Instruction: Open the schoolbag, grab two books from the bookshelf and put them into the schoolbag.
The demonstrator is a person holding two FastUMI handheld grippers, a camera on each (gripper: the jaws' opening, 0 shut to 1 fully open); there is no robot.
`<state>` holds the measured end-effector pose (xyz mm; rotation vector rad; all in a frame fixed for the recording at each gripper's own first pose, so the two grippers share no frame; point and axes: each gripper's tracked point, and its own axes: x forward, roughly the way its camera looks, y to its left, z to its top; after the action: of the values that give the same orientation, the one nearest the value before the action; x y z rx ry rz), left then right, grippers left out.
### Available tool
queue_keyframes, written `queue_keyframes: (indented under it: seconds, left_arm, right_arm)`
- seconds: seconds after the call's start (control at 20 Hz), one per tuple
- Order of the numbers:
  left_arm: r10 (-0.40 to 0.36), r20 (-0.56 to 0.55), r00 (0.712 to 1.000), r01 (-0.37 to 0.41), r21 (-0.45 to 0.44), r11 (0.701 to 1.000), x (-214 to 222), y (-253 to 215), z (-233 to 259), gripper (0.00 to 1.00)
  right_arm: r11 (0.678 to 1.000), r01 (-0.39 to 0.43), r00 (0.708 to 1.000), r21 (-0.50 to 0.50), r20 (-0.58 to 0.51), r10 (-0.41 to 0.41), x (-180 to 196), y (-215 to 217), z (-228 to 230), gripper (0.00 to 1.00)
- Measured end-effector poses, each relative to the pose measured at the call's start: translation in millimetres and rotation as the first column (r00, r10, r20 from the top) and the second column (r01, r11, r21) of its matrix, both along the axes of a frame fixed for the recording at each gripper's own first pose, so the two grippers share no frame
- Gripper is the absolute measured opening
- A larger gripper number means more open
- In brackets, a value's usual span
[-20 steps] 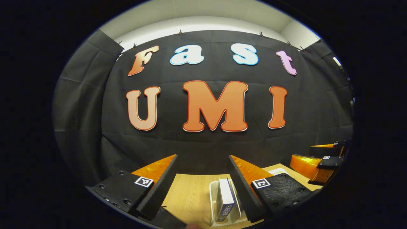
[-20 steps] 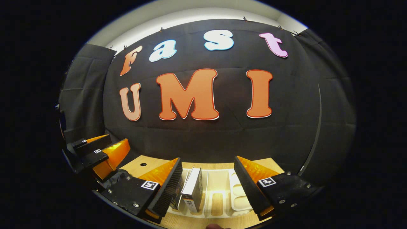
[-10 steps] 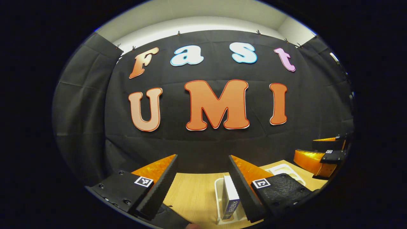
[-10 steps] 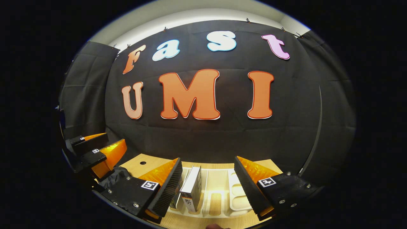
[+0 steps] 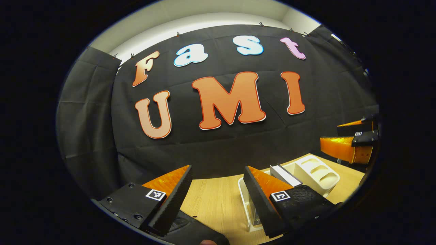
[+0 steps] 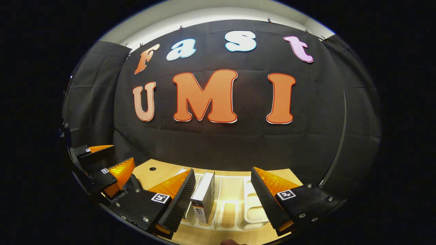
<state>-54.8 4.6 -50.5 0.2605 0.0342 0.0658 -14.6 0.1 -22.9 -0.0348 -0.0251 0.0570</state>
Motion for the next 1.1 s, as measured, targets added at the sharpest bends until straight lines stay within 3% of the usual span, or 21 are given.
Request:
queue_keyframes:
  seconds: [0.25, 0.55, 1.1]
  left_arm:
    - [0.032, -0.084, 0.996, -0.023, 0.104, 0.994, -19.1, 11.8, -45.8, 0.96]
    - [0.123, -0.172, 0.977, -0.089, 0.196, 0.977, -40.6, 32.1, -93.1, 0.96]
    - [0.242, -0.352, 0.904, -0.085, 0.406, 0.91, -87.0, 52.2, -204.8, 0.98]
  right_arm:
    - [1.0, -0.012, 0.999, -0.003, -0.03, 0.012, 1.5, -4.9, -13.7, 0.98]
    - [0.999, -0.046, 0.998, -0.011, -0.051, 0.045, 7.8, -7.3, -28.0, 0.98]
    - [0.994, -0.099, 0.99, -0.04, -0.106, 0.095, 29.4, -17.2, -59.5, 0.98]
